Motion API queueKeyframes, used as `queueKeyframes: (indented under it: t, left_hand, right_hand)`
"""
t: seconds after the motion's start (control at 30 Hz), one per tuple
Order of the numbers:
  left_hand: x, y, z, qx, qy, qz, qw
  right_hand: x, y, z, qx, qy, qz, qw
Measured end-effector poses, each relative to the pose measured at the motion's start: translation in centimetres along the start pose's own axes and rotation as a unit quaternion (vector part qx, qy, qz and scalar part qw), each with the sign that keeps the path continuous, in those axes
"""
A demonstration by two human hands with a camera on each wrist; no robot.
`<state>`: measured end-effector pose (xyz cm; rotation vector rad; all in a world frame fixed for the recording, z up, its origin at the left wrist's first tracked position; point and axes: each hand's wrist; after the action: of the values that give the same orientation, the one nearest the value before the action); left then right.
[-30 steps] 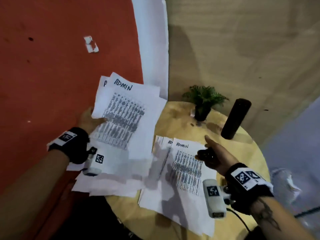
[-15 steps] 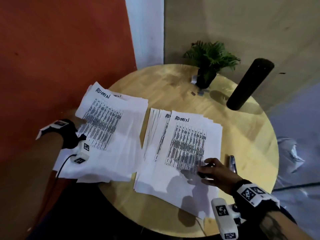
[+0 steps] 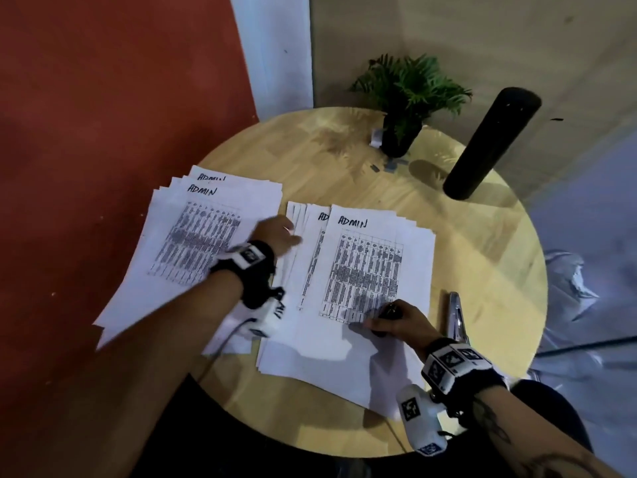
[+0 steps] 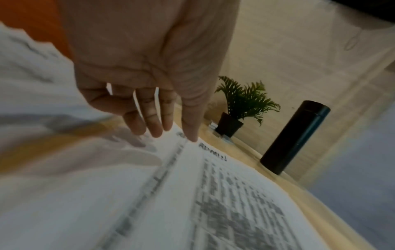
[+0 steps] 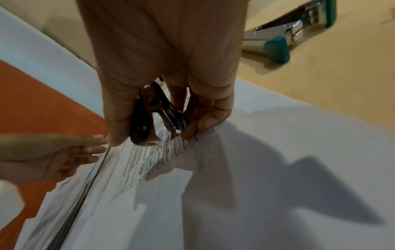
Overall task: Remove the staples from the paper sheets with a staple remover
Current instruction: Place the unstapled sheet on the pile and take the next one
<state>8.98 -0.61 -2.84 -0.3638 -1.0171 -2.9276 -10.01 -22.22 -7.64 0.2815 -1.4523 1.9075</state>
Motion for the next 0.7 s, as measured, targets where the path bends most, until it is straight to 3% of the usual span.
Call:
queueKeyframes:
  t: [0.07, 0.13, 0.27, 0.33, 0.43, 0.6, 0.7]
  left_hand:
    - [0.7, 1.9, -3.0, -0.030, -0.070, 0.022, 0.997]
    - [0.6, 2.5, -5.4, -0.038, -0.096, 0.053, 0.993]
    - [0.1, 2.3, -7.5, -0.003, -0.065, 0.107, 0.992]
    - [0.0, 2.5, -7.5, 0.002, -0.087, 0.113, 0.990]
    - [-0.1, 3.1, -7.3, -0.032, -0.111, 0.102, 0.988]
    - [-1.3, 4.1, -7.8, -0.078, -0.062, 0.097, 0.990]
    - [-1.5, 4.8, -7.4, -0.069, -0.100, 0.098, 0.988]
  right_hand:
    - [-0.4, 0.3, 0.0, 0.005, 0.004, 0.005, 1.000]
    - [-0.6, 0.6, 0.0, -0.003, 0.008, 0.008, 1.000]
    - [-0.8, 1.1, 0.1, -0.031, 0.007, 0.010, 0.999]
    - [-0.9, 1.1, 0.1, -0.035, -0.002, 0.010, 0.999]
    - [-0.8, 1.1, 0.2, -0.071, -0.018, 0.006, 0.997]
    - [-0.8, 1.5, 0.2, -0.085, -0.012, 0.003, 0.996]
    - [-1.1, 1.7, 0.1, -0.083, -0.017, -0.001, 0.996]
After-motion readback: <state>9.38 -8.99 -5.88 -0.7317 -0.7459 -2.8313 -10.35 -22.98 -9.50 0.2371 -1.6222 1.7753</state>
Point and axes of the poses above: each hand's wrist, its own x-axis away from the middle knuckle, its own z-axis out of the back of the hand, y = z × x, and after that the axes turned 11 degrees about y, right-handed
